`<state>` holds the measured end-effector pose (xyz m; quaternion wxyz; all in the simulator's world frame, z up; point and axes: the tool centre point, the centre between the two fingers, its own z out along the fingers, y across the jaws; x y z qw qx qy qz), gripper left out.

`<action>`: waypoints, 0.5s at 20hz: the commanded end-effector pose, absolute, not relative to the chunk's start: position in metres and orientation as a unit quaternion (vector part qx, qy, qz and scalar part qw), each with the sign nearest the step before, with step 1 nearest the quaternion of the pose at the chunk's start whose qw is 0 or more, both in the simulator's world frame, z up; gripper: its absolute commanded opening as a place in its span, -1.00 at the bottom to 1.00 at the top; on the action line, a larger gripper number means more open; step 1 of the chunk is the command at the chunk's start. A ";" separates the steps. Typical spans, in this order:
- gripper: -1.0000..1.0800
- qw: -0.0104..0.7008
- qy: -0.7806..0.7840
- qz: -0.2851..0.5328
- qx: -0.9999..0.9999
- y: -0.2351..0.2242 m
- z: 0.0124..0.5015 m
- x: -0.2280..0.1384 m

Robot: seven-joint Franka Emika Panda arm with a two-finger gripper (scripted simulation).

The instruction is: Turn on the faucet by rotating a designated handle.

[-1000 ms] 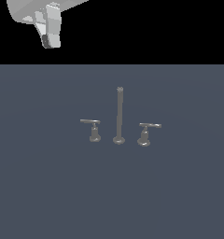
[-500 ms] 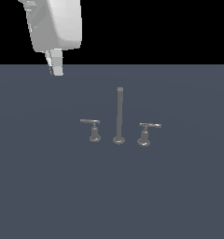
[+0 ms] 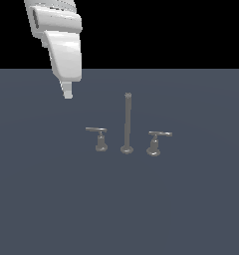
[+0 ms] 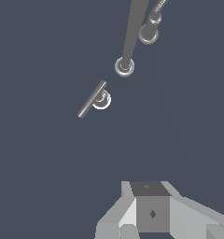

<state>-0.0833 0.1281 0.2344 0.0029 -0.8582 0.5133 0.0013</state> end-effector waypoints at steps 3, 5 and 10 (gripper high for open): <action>-1.00 0.003 0.548 0.001 -0.836 0.129 0.215 -0.066; -1.00 0.003 0.563 0.001 -0.826 0.129 0.206 -0.058; -1.00 0.002 0.602 0.001 -0.799 0.127 0.184 -0.037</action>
